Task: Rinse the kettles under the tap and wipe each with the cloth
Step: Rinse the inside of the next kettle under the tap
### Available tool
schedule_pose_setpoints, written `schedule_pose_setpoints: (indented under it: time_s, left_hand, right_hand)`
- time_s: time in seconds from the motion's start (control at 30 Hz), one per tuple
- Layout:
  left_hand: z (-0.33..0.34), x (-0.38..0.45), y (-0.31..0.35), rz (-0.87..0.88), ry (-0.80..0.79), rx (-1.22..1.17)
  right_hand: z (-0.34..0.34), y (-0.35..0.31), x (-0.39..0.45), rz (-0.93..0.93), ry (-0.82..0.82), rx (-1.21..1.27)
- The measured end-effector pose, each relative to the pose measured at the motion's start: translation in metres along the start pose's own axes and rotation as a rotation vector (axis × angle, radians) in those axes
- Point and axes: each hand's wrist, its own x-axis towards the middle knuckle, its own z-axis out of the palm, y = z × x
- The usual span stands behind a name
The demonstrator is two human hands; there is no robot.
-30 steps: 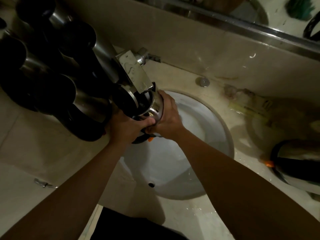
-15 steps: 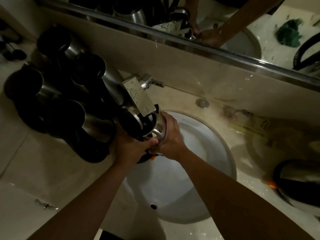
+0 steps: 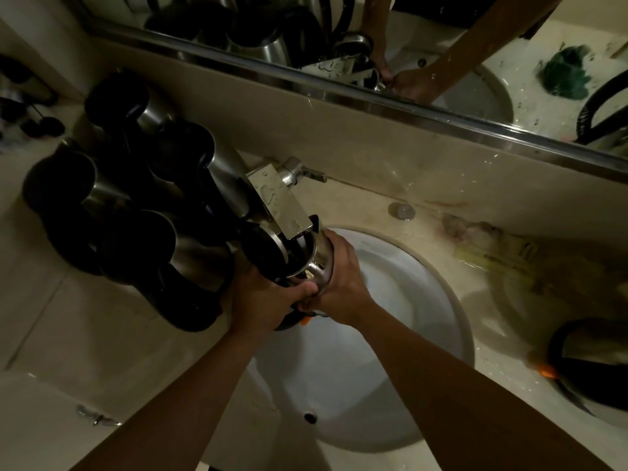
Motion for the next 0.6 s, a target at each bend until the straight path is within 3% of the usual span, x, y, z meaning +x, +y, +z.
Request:
schedule_pose_setpoints:
  time_s: [0.6]
  left_hand:
    - [-0.0039,-0.0039,0.0031,-0.004,-0.02,-0.039]
  right_hand:
    - [-0.0001,-0.003,0.0002,-0.005,-0.014,-0.015]
